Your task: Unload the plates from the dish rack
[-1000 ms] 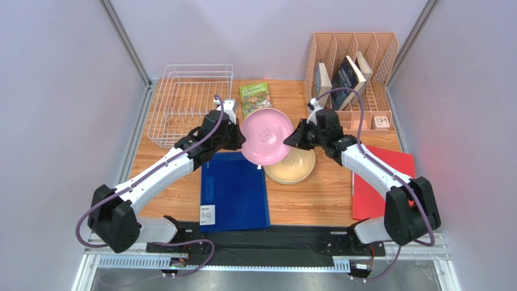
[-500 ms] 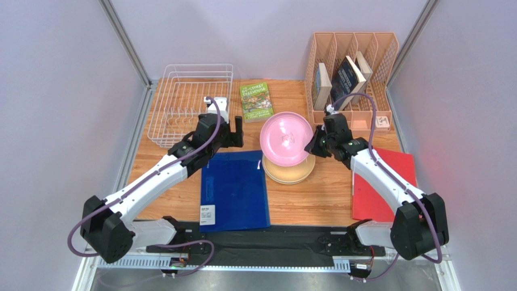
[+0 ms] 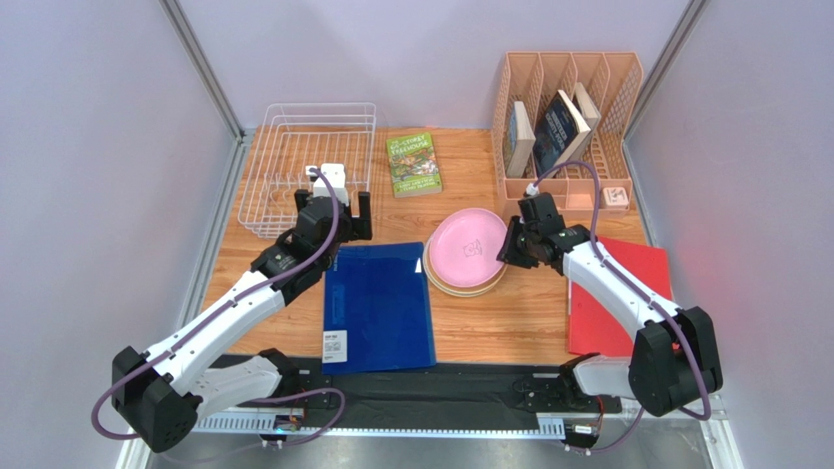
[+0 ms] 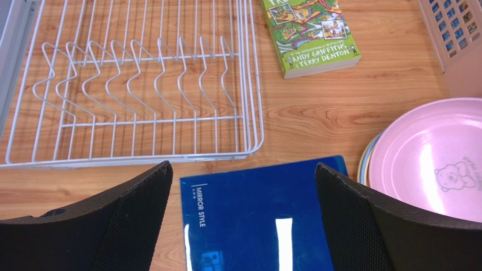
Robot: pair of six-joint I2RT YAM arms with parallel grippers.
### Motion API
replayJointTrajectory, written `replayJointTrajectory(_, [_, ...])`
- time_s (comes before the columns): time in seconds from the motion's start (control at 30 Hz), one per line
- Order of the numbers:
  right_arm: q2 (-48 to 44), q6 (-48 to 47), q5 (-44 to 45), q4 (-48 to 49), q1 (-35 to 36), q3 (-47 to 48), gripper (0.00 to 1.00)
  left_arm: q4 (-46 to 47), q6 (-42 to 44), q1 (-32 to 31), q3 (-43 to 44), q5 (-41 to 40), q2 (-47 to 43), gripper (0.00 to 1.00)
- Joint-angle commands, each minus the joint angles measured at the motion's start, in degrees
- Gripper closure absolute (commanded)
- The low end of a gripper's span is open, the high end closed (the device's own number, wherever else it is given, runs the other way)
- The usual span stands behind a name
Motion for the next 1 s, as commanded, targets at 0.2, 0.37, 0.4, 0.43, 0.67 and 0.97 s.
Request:
replayJointTrajectory(0.2, [-1.0, 0.2, -0.6, 0.6, 0.1, 1.0, 0.54, 1.0, 1.0, -0.2, 0.1, -1.1, -0.7, 0.0])
replayJointTrajectory(0.37, [-4.3, -0.6, 6.4, -3.0, 0.1, 2.3, 0.48, 1.0, 1.2, -0.2, 0.2, -0.9, -0.8, 0.0])
replayJointTrajectory(0.4, [-5.8, -0.7, 7.8, -3.3, 0.0, 2.4, 0.48, 1.0, 1.3, -0.2, 0.2, -0.8, -0.9, 0.0])
replayJointTrajectory(0.43, [-6.9, -1.2, 8.9, -3.4, 0.1, 2.5, 0.48, 1.0, 1.4, -0.2, 0.4, -0.9, -1.3, 0.0])
replayJointTrajectory(0.67, [-18.2, -4.9, 21.4, 3.2, 0.1, -1.1, 0.48, 1.2, 2.7, -0.2, 0.8, -0.8, -3.3, 0.0])
replayJointTrajectory(0.97, [-33.3, -14.8, 23.9, 17.7, 0.1, -9.8, 0.46, -3.2, 5.7, -0.2, 5.2, -3.7, -4.4, 0.0])
